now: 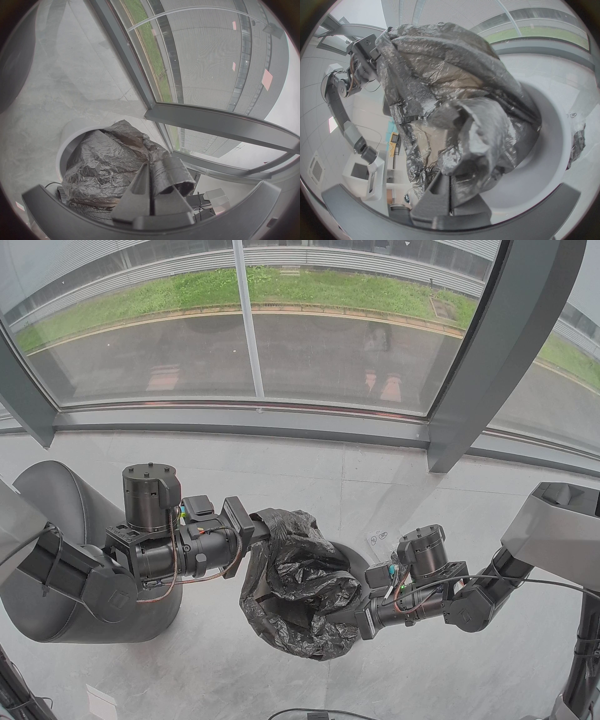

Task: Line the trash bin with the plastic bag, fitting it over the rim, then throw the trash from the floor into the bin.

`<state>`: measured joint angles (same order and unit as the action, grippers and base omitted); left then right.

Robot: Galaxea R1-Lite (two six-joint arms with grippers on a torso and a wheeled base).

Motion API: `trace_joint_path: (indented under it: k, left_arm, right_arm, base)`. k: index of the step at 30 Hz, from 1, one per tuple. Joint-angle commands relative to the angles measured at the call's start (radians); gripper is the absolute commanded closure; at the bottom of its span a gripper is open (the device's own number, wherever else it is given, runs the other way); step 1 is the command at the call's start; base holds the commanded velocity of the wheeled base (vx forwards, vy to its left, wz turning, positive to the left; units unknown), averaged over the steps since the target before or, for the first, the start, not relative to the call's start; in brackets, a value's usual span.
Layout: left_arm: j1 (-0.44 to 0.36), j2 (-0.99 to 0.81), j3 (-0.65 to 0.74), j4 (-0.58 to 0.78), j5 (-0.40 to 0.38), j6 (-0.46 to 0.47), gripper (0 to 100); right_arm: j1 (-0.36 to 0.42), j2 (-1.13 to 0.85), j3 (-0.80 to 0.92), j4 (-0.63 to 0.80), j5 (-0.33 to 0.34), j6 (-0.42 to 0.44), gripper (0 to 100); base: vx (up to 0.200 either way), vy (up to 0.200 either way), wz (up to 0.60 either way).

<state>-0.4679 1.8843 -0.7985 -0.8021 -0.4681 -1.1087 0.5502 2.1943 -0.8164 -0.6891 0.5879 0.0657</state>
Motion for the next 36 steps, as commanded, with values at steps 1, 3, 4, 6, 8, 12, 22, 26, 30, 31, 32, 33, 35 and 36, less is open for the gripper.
trace_joint_path:
  k: [1,3,4,6,8,12,22,26,30,31,32,33,35,36]
  left_arm:
    - [0.0,0.019,-0.013,0.0,-0.001,0.012,100]
    - [0.0,0.026,-0.013,0.0,-0.001,0.015,100]
    - [0.0,0.033,-0.016,0.0,-0.001,0.018,100]
    - [0.0,0.047,-0.016,0.0,-0.001,0.02,100]
    - [0.0,0.059,-0.018,0.0,-0.001,0.02,100]
    - [-0.003,0.072,-0.027,0.0,-0.003,0.02,100]
    - [-0.011,0.061,0.007,0.0,0.0,0.018,100]
    - [-0.015,0.059,0.015,0.0,0.002,0.018,100]
    - [-0.023,0.059,0.025,0.0,0.002,0.018,100]
    - [-0.028,0.059,0.028,0.0,0.002,0.018,100]
    - [-0.031,0.059,0.035,0.0,0.002,0.018,100]
    - [-0.032,0.061,0.039,0.0,0.002,0.018,100]
    - [-0.043,0.061,0.047,0.0,0.002,0.017,100]
    - [-0.046,0.061,0.05,0.0,0.002,0.018,100]
  right_arm:
    - [0.0,0.036,-0.009,-0.029,-0.023,0.009,100]
    - [-0.001,0.044,-0.009,-0.038,-0.03,0.011,100]
    - [-0.001,0.055,-0.01,-0.049,-0.037,0.011,100]
    - [-0.001,0.067,-0.012,-0.053,-0.037,0.011,100]
    - [-0.003,0.073,-0.014,-0.058,-0.039,0.016,100]
    - [-0.01,0.071,-0.009,-0.058,-0.039,0.016,100]
    - [-0.026,0.027,0.118,-0.059,-0.039,-0.007,100]
    - [-0.033,0.005,0.177,-0.09,-0.039,-0.03,100]
    - [-0.033,-0.001,0.221,-0.128,-0.039,-0.03,100]
    - [-0.033,-0.001,0.233,-0.139,-0.039,-0.03,100]
    - [-0.033,-0.001,0.246,-0.15,-0.039,-0.03,100]
    - [-0.033,-0.001,0.253,-0.158,-0.039,-0.03,100]
    - [-0.036,0.001,0.269,-0.17,-0.04,-0.032,100]
    - [-0.039,0.001,0.273,-0.171,-0.04,-0.034,100]
  base:
    - [0.0,0.0,0.0]
    - [0.0,0.0,0.0]
    - [0.0,0.0,0.0]
    - [0.0,0.0,0.0]
    - [0.0,0.0,0.0]
    - [0.0,0.0,0.0]
    - [0.0,0.0,0.0]
    - [0.0,0.0,0.0]
    - [0.0,0.0,0.0]
    - [0.0,0.0,0.0]
    - [0.0,0.0,0.0]
    - [0.0,0.0,0.0]
    - [0.0,0.0,0.0]
    - [0.0,0.0,0.0]
